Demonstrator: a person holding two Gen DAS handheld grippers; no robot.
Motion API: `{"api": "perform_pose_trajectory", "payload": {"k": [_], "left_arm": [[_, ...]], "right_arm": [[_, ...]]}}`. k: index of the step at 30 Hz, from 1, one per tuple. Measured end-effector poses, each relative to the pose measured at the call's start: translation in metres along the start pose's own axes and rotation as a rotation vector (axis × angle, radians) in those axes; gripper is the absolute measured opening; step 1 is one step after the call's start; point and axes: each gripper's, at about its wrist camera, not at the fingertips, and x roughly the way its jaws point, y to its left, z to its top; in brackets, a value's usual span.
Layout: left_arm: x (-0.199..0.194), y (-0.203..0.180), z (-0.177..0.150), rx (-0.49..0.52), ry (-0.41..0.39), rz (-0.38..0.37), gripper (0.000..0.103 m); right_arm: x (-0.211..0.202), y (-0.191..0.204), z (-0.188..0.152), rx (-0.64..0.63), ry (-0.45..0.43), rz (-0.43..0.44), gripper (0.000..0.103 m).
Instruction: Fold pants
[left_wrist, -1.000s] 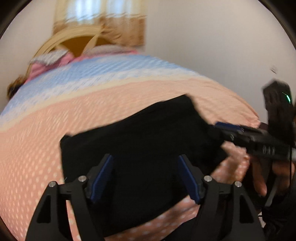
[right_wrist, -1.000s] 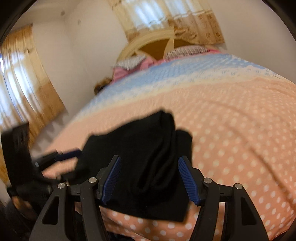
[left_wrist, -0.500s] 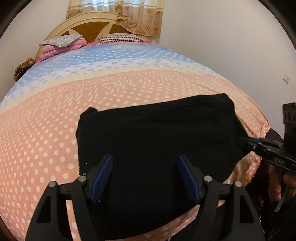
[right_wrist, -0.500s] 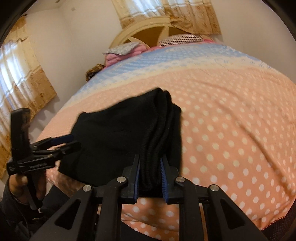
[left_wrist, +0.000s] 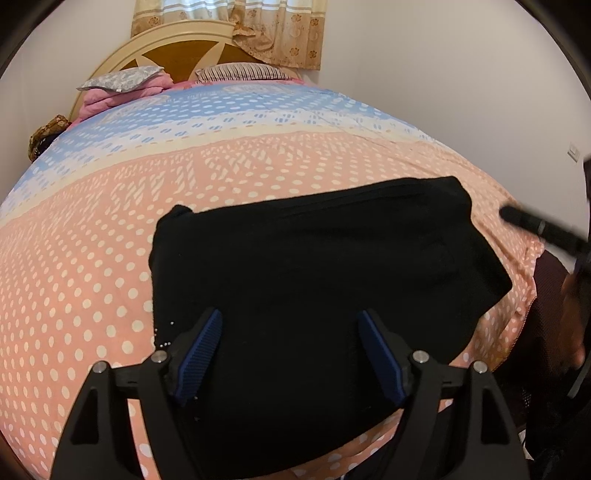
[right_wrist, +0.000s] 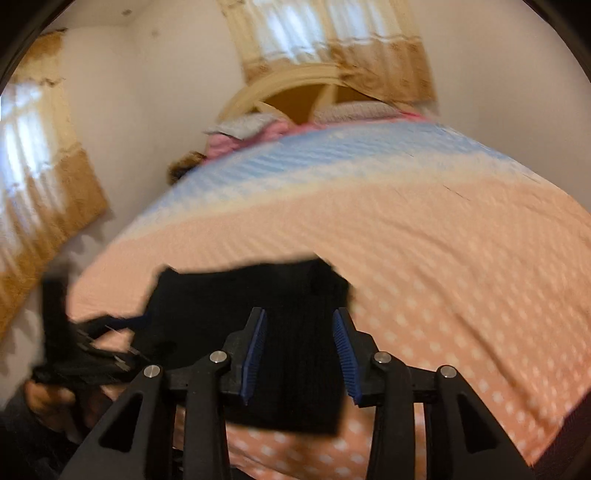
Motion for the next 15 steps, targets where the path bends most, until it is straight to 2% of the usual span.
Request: {"api": "perform_pose_trajectory", "payload": {"k": [4, 6, 7, 8, 10, 11, 13, 15], "left_arm": [[0.001, -0.001, -0.002, 0.011, 0.002, 0.004, 0.080], [0.002, 0.000, -0.003, 0.008, 0.002, 0.002, 0.081], [0.003, 0.000, -0.004, 0.006, 0.003, 0.002, 0.081], [0.004, 0.001, -0.005, 0.006, 0.004, 0.001, 0.081], [0.005, 0.000, -0.007, 0.008, 0.004, -0.002, 0.084], [0.006, 0.001, -0.009, 0.012, 0.002, -0.002, 0.087], [0.007, 0.002, -0.011, 0.014, 0.001, -0.001, 0.088], [0.004, 0.006, -0.013, 0.013, -0.009, 0.008, 0.088]], "right_arm": [[0.020, 0.012, 0.020, -0.006, -0.006, 0.161, 0.040], [0.039, 0.010, 0.025, 0.021, 0.027, 0.185, 0.041], [0.049, 0.009, 0.026, 0.031, 0.055, 0.193, 0.041], [0.065, 0.005, 0.026, 0.050, 0.110, 0.175, 0.041], [0.082, -0.008, 0.022, 0.096, 0.154, 0.124, 0.041], [0.090, -0.015, 0.020, 0.123, 0.180, 0.147, 0.041], [0.090, -0.020, 0.020, 0.133, 0.174, 0.168, 0.041], [0.085, -0.013, 0.020, 0.104, 0.173, 0.150, 0.041]]}}
